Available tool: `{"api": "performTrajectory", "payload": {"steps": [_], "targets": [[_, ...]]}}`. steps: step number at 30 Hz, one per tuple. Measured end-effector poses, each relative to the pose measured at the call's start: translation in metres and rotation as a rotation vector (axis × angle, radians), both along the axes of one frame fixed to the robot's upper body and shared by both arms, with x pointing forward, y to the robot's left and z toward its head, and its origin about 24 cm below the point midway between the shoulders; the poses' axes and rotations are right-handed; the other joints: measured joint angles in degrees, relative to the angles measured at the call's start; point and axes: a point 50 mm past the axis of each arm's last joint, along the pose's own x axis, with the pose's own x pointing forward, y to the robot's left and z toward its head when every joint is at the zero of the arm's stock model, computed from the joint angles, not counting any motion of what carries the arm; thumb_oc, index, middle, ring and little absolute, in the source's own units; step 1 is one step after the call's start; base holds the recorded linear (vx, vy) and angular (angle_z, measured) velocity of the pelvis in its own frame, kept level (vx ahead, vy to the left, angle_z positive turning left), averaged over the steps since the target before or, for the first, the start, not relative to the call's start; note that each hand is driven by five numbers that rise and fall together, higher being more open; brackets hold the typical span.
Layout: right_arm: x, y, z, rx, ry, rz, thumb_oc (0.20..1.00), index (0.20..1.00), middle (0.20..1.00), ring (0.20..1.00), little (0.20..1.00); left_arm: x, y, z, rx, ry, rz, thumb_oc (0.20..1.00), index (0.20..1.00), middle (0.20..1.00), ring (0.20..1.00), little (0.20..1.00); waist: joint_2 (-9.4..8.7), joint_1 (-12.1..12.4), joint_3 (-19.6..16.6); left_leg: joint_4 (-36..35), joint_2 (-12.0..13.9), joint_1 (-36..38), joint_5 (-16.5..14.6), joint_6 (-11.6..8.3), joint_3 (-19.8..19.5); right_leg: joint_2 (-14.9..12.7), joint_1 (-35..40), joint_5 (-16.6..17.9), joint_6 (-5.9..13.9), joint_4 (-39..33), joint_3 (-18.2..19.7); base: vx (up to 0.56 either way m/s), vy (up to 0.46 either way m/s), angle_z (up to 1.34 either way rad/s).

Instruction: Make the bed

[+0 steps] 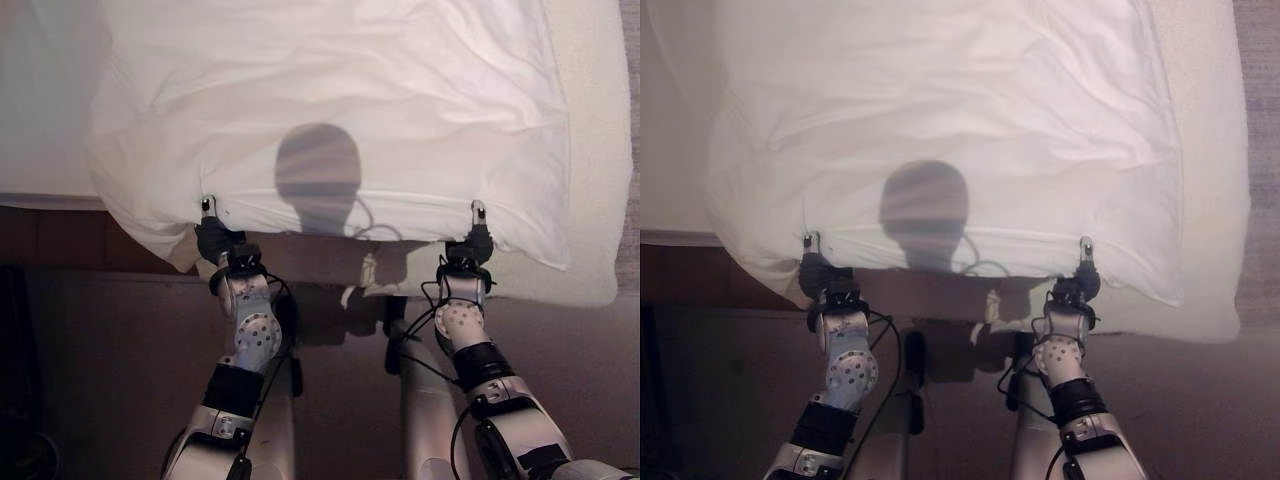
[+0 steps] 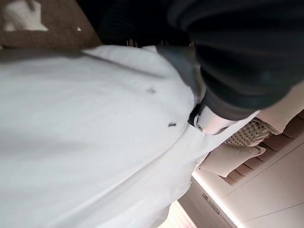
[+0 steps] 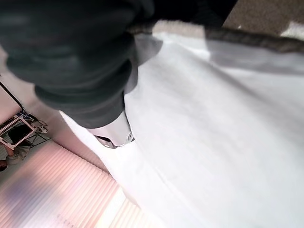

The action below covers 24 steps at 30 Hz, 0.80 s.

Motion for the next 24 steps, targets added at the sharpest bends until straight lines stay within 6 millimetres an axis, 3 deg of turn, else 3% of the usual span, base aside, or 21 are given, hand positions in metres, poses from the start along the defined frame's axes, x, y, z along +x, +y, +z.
{"api": "performTrajectory", "payload": {"steps": [2, 3, 4, 7, 8, 9, 10, 18, 24], "targets": [[-0.008, 0.003, 0.013, 0.014, -0.080, 0.010, 0.200, 0.200, 0.200, 0.200, 0.200, -0.001, 0.002, -0.001, -0.004, 0.001, 0.005, 0.200, 0.200, 0.200, 0.200, 0.200, 0.29, -0.1, 0.2, 0.0, 0.0, -0.1, 0.0, 0.00, 0.0, 0.0, 0.0, 0.0, -0.01, 0.0, 0.0, 0.00, 0.000, 0.00], [-0.014, 0.004, 0.023, 0.021, -0.140, 0.019, 0.200, 0.200, 0.200, 0.200, 0.200, -0.001, 0.003, -0.004, -0.015, 0.003, 0.004, 0.272, 0.272, 0.272, 0.272, 0.272, 0.30, -0.1, 0.2, 0.4, 0.0, -0.1, 0.0, 0.00, 0.2, 0.0, 0.0, 0.0, -0.01, 0.1, 0.2, 0.00, 0.000, 0.00], [-0.018, 0.005, 0.030, 0.019, -0.183, 0.017, 0.200, 0.200, 0.200, 0.200, 0.200, -0.001, 0.004, -0.004, -0.028, -0.002, -0.004, 0.432, 0.432, 0.432, 0.432, 0.432, 0.30, -0.1, 0.2, 0.5, 0.1, 0.0, 0.0, 0.00, 0.7, 0.0, 0.0, 0.0, -0.01, 0.3, 0.2, 0.00, 0.000, 0.00], [-0.023, 0.007, 0.039, 0.015, -0.237, 0.019, 0.200, 0.200, 0.200, 0.200, 0.200, -0.001, 0.006, -0.006, -0.046, -0.008, -0.008, 0.485, 0.485, 0.485, 0.485, 0.485, 0.30, -0.2, 0.2, 0.8, 0.2, 0.0, 0.0, 0.00, 1.2, 0.0, -0.1, 0.0, -0.04, 0.5, 0.4, 0.00, 0.000, 0.00], [-0.026, 0.008, 0.042, 0.011, -0.261, 0.027, 0.200, 0.200, 0.200, 0.200, 0.200, 0.000, 0.007, -0.007, -0.064, -0.010, -0.013, 0.564, 0.564, 0.564, 0.564, 0.564, 0.29, -0.1, 0.2, 0.9, 0.2, 0.1, 0.0, 0.01, 1.3, 0.0, -0.1, 0.0, -0.07, 0.6, 0.5, 0.00, 0.000, 0.00], [-0.026, 0.009, 0.042, 0.004, -0.266, 0.029, 0.200, 0.200, 0.200, 0.200, 0.200, 0.000, 0.008, -0.008, -0.072, -0.008, -0.011, 0.740, 0.740, 0.740, 0.740, 0.740, 0.28, -0.2, 0.1, 0.9, 0.2, 0.1, 0.0, 0.01, 1.4, 0.1, -0.1, 0.1, -0.08, 0.7, 0.6, -0.01, 0.007, -0.03], [-0.027, 0.009, 0.042, 0.003, -0.271, 0.032, 0.200, 0.200, 0.200, 0.200, 0.200, 0.000, 0.008, -0.008, -0.082, -0.012, -0.015, 1.000, 1.000, 1.000, 1.000, 1.000, 0.27, -0.2, 0.1, 1.0, 0.2, 0.1, 0.0, 0.01, 1.5, 0.1, -0.1, 0.1, -0.15, 0.8, 0.8, 0.00, 0.000, 0.00], [-0.035, 0.022, 0.050, -0.016, -0.336, 0.088, 0.200, 0.200, 0.200, 0.200, 0.200, 0.007, 0.010, -0.021, -0.119, 0.026, -0.028, 1.000, 1.000, 1.000, 1.000, 1.000, 0.09, -1.1, 0.0, 1.5, 0.2, -0.1, -0.2, -0.24, 2.2, 0.2, -0.6, 0.3, -0.24, 0.9, 1.5, -0.01, 0.007, -0.02], [-0.040, 0.026, 0.055, -0.019, -0.377, 0.113, 0.200, 0.200, 0.200, 0.200, 0.200, 0.014, 0.006, -0.020, -0.152, 0.019, -0.054, 1.000, 1.000, 1.000, 1.000, 1.000, -0.21, -2.0, -0.1, 1.7, 0.3, -0.7, -0.3, -0.35, 2.9, 0.3, -1.4, 0.4, -0.33, 1.0, 1.9, 0.00, 0.002, -0.02]]}}
